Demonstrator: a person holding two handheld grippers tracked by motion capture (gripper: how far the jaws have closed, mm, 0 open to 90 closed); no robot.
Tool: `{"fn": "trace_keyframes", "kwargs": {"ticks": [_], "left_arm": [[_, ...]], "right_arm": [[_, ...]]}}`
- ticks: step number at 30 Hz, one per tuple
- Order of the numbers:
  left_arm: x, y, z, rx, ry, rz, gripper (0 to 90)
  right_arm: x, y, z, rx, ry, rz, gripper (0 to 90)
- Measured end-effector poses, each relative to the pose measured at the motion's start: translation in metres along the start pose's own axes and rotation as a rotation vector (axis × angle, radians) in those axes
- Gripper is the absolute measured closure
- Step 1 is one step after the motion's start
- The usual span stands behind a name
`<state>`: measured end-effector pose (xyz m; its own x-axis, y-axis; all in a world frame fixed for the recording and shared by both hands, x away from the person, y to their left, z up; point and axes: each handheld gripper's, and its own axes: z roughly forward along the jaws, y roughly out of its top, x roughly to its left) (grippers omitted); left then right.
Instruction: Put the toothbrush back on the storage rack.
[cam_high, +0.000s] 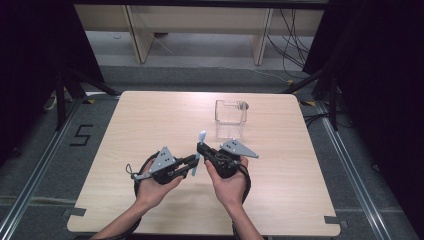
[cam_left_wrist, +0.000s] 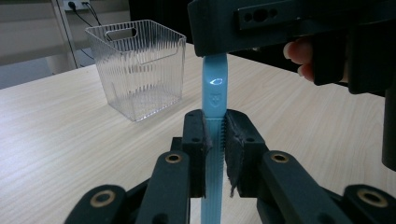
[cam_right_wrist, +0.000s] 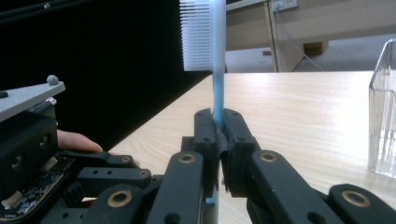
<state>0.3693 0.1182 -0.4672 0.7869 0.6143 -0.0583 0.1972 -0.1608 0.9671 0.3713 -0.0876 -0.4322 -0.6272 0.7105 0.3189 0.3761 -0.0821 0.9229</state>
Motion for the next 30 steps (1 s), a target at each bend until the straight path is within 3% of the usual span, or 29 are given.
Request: {"fn": "trace_keyframes", "kwargs": {"ticks": [1,9,12,20,22,30], "left_arm": [[0.000,0.001,-0.001,0.004,0.005,0.000,72.1],[0.008,-0.002,-0.013,0.058,0.043,0.061,53.1],[0.013,-0.006,-0.019,0.065,0.064,0.067,50.1],[0.033,-0.020,-0.045,0.055,0.140,0.009,42.4],[0.040,-0.026,-0.052,0.028,0.162,-0.010,41.7],[0.049,-0.037,-0.065,-0.006,0.218,-0.041,40.2]], "right_arm": [[-0.001,0.001,0.000,-0.001,-0.018,-0.029,86.1],[-0.008,0.007,-0.006,-0.017,-0.054,-0.067,86.1],[-0.010,0.008,-0.009,-0.009,-0.072,-0.080,86.1],[-0.017,0.009,-0.013,-0.025,-0.101,-0.102,86.1],[-0.020,0.009,-0.015,-0.030,-0.110,-0.124,86.1],[-0.023,0.014,-0.020,-0.039,-0.123,-0.132,86.0]]}}
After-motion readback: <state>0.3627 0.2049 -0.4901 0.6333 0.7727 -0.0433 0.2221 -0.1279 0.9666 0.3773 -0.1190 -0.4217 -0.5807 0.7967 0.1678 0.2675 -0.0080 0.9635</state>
